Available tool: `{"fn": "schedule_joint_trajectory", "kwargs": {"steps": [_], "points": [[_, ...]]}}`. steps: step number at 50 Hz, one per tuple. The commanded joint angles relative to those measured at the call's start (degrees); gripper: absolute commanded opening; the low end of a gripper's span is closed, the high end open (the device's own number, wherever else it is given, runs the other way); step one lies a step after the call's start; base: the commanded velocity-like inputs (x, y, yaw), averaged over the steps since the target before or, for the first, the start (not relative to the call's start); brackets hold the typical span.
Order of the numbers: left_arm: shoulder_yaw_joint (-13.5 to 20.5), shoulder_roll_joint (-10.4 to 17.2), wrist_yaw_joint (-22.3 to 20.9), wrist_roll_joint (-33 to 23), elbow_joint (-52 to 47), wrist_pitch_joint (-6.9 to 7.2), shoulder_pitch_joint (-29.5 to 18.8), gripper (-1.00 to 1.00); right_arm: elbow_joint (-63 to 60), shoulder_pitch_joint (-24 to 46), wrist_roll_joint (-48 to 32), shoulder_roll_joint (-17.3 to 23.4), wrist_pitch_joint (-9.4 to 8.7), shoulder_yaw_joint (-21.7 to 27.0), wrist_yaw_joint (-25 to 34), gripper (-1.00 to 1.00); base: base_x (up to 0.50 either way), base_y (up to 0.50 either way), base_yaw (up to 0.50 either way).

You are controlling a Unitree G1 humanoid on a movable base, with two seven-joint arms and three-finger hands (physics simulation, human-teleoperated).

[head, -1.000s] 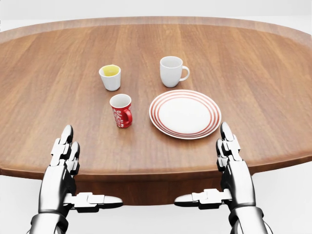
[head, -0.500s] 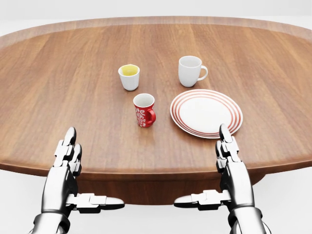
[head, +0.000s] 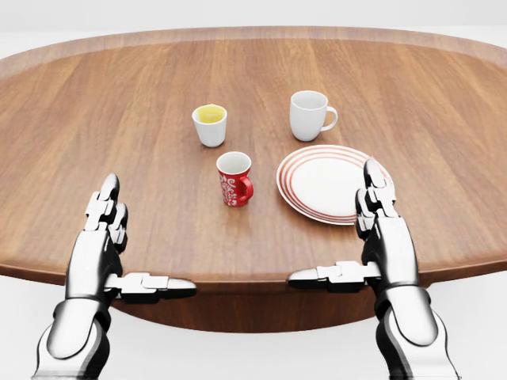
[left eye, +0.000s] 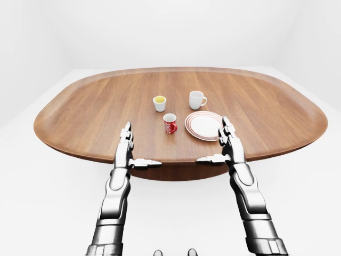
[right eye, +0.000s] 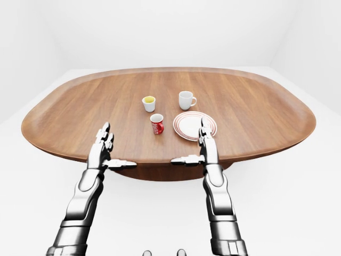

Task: Pick up the red mug and put it on the plate

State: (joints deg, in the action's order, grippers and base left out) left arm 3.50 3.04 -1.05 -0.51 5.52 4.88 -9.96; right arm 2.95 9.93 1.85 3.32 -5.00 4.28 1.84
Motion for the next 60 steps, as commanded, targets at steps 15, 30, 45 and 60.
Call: {"fn": "schedule_joint_trajectory", "kwargs": {"steps": [15,30,45,60], "points": [[3.1,5.7,3.0,2.1,18.9,0.12,-21.3,1.0,7.4,14.8,3.1,4.7,0.0,2.3,0.4,1.0,0.0,0.0,0.0],[3.0,6.3,4.2,1.9,22.2,0.12,-23.2,1.0,10.3,15.9,1.1,4.8,0.0,1.8,1.0,1.0,0.02,0.0,0.0],[2.7,6.1,4.3,1.5,23.1,0.12,-23.4,1.0,10.4,16.1,0.1,4.7,0.0,1.7,1.3,1.0,0.18,0.0,0.0],[2.6,5.8,4.2,1.2,20.9,0.12,-22.6,1.0,10.4,16.3,-0.7,4.6,0.0,1.5,1.5,1.0,0.18,0.0,0.0]]}}
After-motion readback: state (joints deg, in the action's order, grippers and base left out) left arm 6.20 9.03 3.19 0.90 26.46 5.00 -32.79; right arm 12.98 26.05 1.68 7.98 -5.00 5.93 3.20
